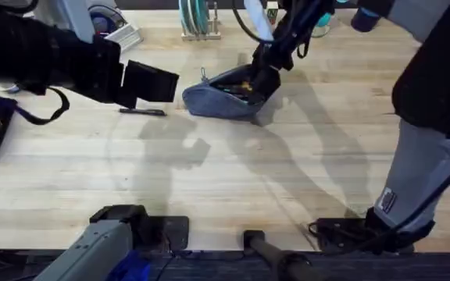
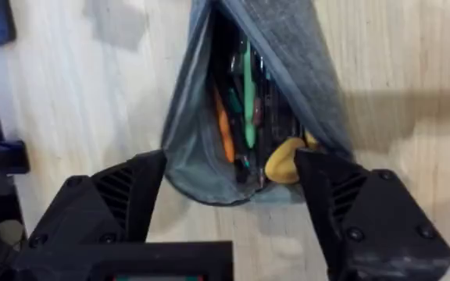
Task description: Unzip the bag, pick up the pens from the table one at a time and place them inside, then zip the bag closed.
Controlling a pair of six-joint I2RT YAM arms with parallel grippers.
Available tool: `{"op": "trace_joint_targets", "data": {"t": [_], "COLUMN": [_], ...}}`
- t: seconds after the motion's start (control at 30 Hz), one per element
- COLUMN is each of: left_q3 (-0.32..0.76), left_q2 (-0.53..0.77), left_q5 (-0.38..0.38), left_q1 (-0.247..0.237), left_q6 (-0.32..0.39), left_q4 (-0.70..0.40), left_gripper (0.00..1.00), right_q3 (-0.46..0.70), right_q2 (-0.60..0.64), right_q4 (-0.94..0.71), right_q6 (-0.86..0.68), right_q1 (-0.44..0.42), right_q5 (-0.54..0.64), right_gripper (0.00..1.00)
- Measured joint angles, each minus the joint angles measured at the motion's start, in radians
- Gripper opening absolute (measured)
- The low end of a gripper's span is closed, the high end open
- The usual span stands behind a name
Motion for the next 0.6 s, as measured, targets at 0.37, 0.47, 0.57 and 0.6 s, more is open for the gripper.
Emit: {"op": "trace_joint_targets", "data": {"t": [0.37, 0.47, 0.57, 0.6], "left_q3": [0.000, 0.000, 0.000, 0.000], "left_q2": [0.000, 0.000, 0.000, 0.000], "left_q5": [0.000, 0.000, 0.000, 0.000], "left_q1": [0.000, 0.000, 0.000, 0.000], "left_q6": [0.000, 0.000, 0.000, 0.000], "left_q4": [0.000, 0.000, 0.000, 0.000], "left_gripper": [0.995, 0.995, 0.995, 0.995], "right_q3": [0.118, 0.118, 0.122, 0.123], "right_q2": [-0.064, -0.113, -0.161, -0.176], "right_q4": [-0.074, -0.075, -0.077, -0.076], "right_q6": [0.075, 0.099, 0.128, 0.137], "right_q1": [-0.003, -0.012, -0.036, -0.048], "right_q5": [0.002, 0.002, 0.002, 0.002], "right_gripper": [0.997, 0.997, 0.997, 0.997]}}
